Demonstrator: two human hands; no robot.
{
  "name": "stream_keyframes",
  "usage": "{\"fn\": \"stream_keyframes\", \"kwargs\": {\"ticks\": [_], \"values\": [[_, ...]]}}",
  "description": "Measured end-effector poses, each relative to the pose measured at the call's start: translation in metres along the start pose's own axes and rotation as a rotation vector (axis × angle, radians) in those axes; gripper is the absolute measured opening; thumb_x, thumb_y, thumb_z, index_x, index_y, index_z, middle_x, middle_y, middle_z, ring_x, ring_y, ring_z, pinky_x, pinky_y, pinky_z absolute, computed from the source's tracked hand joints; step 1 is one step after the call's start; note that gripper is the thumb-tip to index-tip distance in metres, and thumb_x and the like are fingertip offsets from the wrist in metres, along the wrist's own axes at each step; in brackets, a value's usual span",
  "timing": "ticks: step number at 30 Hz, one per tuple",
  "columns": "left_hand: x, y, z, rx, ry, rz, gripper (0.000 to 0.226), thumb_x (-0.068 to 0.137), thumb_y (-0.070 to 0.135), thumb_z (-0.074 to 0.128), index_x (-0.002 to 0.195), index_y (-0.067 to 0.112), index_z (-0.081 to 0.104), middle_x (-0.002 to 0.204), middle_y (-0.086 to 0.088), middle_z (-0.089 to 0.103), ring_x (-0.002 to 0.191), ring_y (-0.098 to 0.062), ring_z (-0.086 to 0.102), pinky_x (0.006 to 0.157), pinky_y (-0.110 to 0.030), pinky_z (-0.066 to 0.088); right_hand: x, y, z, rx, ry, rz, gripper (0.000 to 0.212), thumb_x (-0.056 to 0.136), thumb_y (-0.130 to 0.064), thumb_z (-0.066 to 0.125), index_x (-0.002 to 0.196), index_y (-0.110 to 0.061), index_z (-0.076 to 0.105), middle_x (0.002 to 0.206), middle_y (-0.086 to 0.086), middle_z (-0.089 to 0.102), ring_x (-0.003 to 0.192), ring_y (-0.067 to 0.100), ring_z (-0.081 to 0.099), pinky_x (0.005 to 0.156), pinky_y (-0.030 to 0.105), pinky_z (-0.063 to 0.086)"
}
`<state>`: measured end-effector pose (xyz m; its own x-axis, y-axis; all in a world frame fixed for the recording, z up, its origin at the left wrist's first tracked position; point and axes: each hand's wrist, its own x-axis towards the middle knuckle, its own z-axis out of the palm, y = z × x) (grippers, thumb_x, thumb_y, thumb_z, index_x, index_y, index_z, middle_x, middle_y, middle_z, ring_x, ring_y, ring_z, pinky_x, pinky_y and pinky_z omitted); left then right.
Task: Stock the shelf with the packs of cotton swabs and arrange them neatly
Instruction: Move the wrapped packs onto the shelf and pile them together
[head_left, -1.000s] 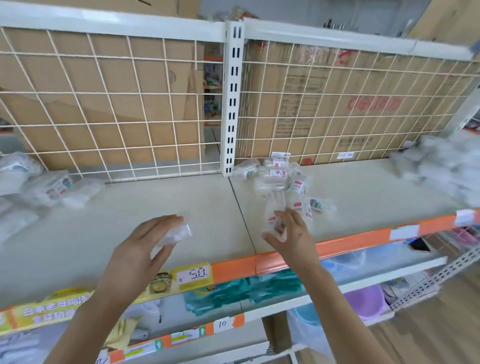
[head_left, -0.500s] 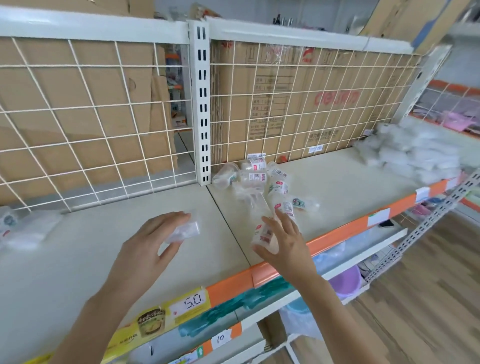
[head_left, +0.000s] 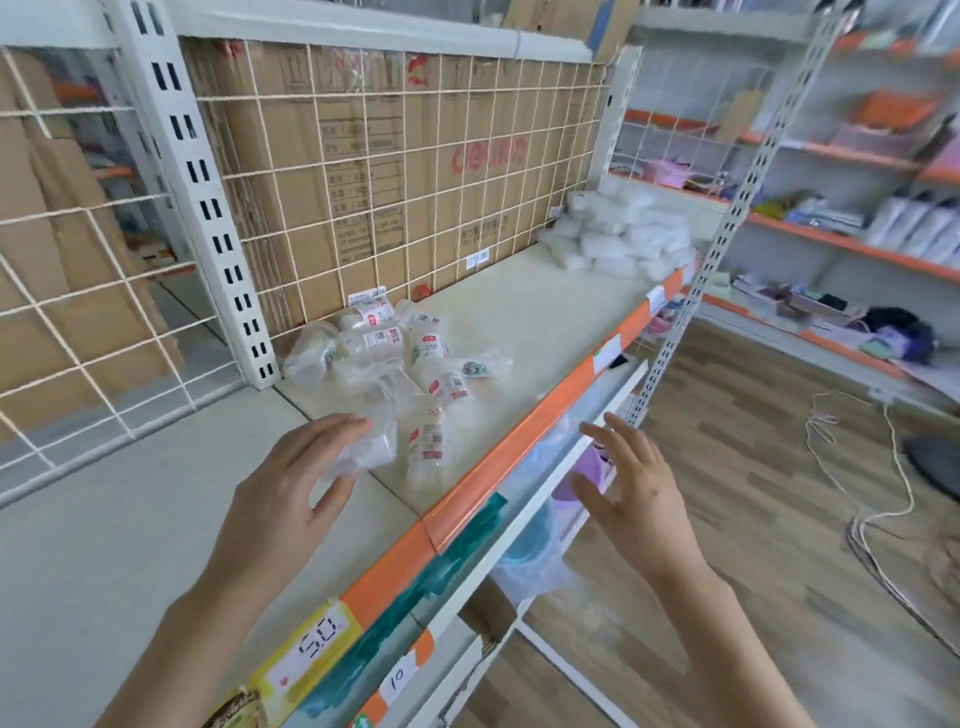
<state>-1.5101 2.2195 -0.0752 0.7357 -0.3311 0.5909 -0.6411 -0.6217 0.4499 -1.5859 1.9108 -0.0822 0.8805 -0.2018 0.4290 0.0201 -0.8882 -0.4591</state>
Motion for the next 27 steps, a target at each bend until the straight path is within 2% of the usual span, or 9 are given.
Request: {"fn": "stream_keyframes", "kwargs": {"ticks": [3, 6, 8, 11, 13, 15, 18, 23, 27], "values": [[0.016, 0.008, 0.018, -0.061, -0.025, 0.079, 0.038, 0.087, 0.013, 0.063, 0.123, 0.024, 0.057, 0.125, 0.010, 0.056, 0.115, 0.003, 0.048, 0.076, -0.022, 0.046, -0.011, 0.019, -0.024, -0.030, 0.068, 0.055, 0.053, 0.082, -0.047, 0.046, 0.121, -0.015, 0.060, 0.129, 0.008, 0.055, 0.119, 0.028, 0.051, 0.096, 0.039, 0.041], [0.035, 0.022, 0.037, -0.131, -0.072, 0.175, 0.038, 0.088, 0.030, 0.045, 0.125, 0.027, 0.051, 0.127, 0.011, 0.054, 0.122, 0.016, 0.037, 0.084, -0.011, 0.044, -0.022, 0.041, -0.044, -0.051, 0.133, 0.115, 0.050, 0.082, -0.046, 0.047, 0.120, -0.017, 0.059, 0.128, 0.005, 0.055, 0.121, 0.020, 0.047, 0.098, 0.035, 0.040], [0.047, 0.035, 0.054, -0.175, -0.096, 0.216, 0.038, 0.088, 0.033, 0.043, 0.125, 0.027, 0.050, 0.126, 0.010, 0.054, 0.123, 0.013, 0.038, 0.090, -0.004, 0.039, -0.028, 0.056, -0.055, -0.067, 0.173, 0.147, 0.044, 0.083, -0.042, 0.054, 0.121, -0.021, 0.058, 0.128, 0.003, 0.055, 0.122, 0.017, 0.045, 0.097, 0.032, 0.038], [0.067, 0.055, 0.081, -0.192, -0.118, 0.264, 0.038, 0.093, 0.045, 0.040, 0.125, 0.027, 0.052, 0.127, 0.008, 0.056, 0.120, -0.005, 0.047, 0.090, -0.016, 0.041, -0.034, 0.082, -0.071, -0.068, 0.188, 0.182, 0.044, 0.082, -0.024, 0.069, 0.122, -0.031, 0.053, 0.128, -0.001, 0.054, 0.127, 0.018, 0.044, 0.099, 0.033, 0.038], [0.082, 0.069, 0.100, -0.185, -0.122, 0.283, 0.034, 0.092, 0.033, 0.048, 0.125, 0.024, 0.054, 0.127, 0.008, 0.056, 0.119, -0.003, 0.046, 0.090, -0.019, 0.043, -0.035, 0.104, -0.081, -0.073, 0.184, 0.217, 0.043, 0.082, -0.025, 0.068, 0.122, -0.032, 0.053, 0.130, -0.001, 0.054, 0.129, 0.018, 0.043, 0.101, 0.034, 0.038], [0.095, 0.083, 0.120, -0.194, -0.135, 0.285, 0.041, 0.085, 0.016, 0.056, 0.124, 0.024, 0.055, 0.127, 0.010, 0.055, 0.121, 0.006, 0.042, 0.095, -0.011, 0.039, -0.033, 0.127, -0.090, -0.091, 0.166, 0.271, 0.044, 0.083, -0.041, 0.056, 0.124, -0.027, 0.056, 0.132, 0.000, 0.053, 0.129, 0.018, 0.043, 0.102, 0.035, 0.038], [0.113, 0.103, 0.147, -0.190, -0.154, 0.287, 0.042, 0.085, 0.020, 0.055, 0.125, 0.031, 0.050, 0.128, 0.026, 0.047, 0.120, 0.018, 0.035, 0.096, -0.001, 0.029, -0.023, 0.160, -0.105, -0.109, 0.172, 0.288, 0.054, 0.080, -0.053, 0.045, 0.123, -0.023, 0.058, 0.131, 0.001, 0.054, 0.124, 0.019, 0.046, 0.099, 0.035, 0.039], [0.140, 0.133, 0.198, -0.166, -0.170, 0.234, 0.044, 0.085, 0.011, 0.060, 0.126, 0.028, 0.055, 0.127, 0.017, 0.052, 0.116, 0.003, 0.047, 0.095, -0.002, 0.030, 0.003, 0.219, -0.134, -0.081, 0.175, 0.296, 0.048, 0.079, -0.043, 0.056, 0.122, -0.023, 0.058, 0.132, 0.003, 0.053, 0.123, 0.024, 0.048, 0.098, 0.037, 0.038], [0.155, 0.163, 0.233, -0.166, -0.153, 0.189, 0.040, 0.085, 0.025, 0.048, 0.124, 0.027, 0.056, 0.127, 0.015, 0.054, 0.115, -0.005, 0.050, 0.093, -0.001, 0.030, 0.021, 0.268, -0.156, -0.054, 0.145, 0.291, 0.049, 0.079, -0.045, 0.057, 0.123, -0.024, 0.057, 0.133, 0.003, 0.052, 0.121, 0.026, 0.049, 0.098, 0.041, 0.041]]}}
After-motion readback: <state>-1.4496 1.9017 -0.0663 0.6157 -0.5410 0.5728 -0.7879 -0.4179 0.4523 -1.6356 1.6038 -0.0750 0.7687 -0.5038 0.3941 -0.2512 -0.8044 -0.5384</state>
